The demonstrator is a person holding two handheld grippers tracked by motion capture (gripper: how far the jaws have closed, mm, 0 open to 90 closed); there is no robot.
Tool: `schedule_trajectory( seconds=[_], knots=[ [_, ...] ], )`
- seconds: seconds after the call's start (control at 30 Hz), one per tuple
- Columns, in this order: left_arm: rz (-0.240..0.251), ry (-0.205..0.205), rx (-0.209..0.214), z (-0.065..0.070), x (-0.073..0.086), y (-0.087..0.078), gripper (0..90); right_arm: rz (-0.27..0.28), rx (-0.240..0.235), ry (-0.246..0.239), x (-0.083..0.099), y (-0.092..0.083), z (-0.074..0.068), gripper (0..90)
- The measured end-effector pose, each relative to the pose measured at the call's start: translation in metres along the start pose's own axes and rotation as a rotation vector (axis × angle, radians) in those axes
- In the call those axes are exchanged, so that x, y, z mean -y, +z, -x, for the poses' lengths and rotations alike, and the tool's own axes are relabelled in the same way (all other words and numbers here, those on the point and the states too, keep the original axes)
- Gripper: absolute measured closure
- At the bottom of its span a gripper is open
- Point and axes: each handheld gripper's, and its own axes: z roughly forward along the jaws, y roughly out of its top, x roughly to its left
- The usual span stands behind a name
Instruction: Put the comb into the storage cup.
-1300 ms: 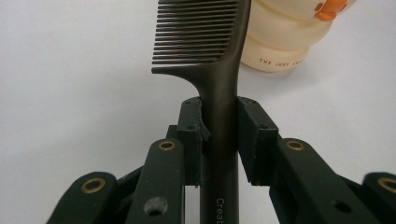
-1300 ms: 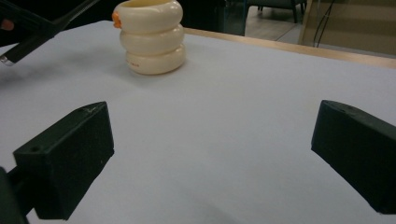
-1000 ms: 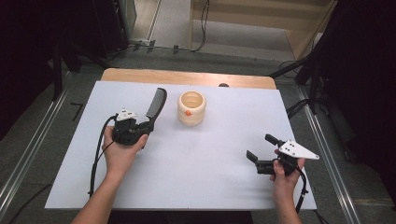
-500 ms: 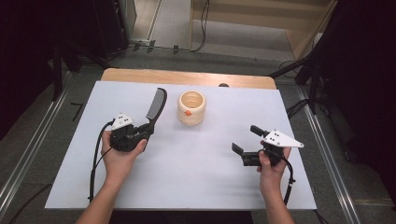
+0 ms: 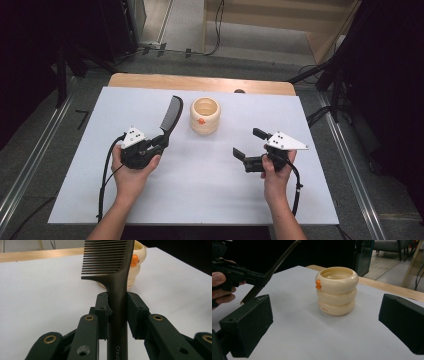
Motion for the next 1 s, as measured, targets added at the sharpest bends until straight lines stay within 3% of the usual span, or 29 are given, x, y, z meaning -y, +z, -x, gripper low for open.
schedule_trajectory(
  seconds=[0.2,0.47,1.0],
  knots=[
    [0.009,0.011,0.006,0.003,0.003,-0.002,72.3,-0.005,-0.022,-0.004,-0.005,0.009,-0.009,0.0],
    [0.017,0.038,0.035,0.017,0.01,0.0,72.3,-0.008,-0.054,0.01,-0.008,0.016,-0.018,0.0],
    [0.051,0.097,0.097,0.048,0.017,0.004,72.3,-0.016,-0.148,0.078,-0.009,0.028,-0.042,0.0]
  ],
)
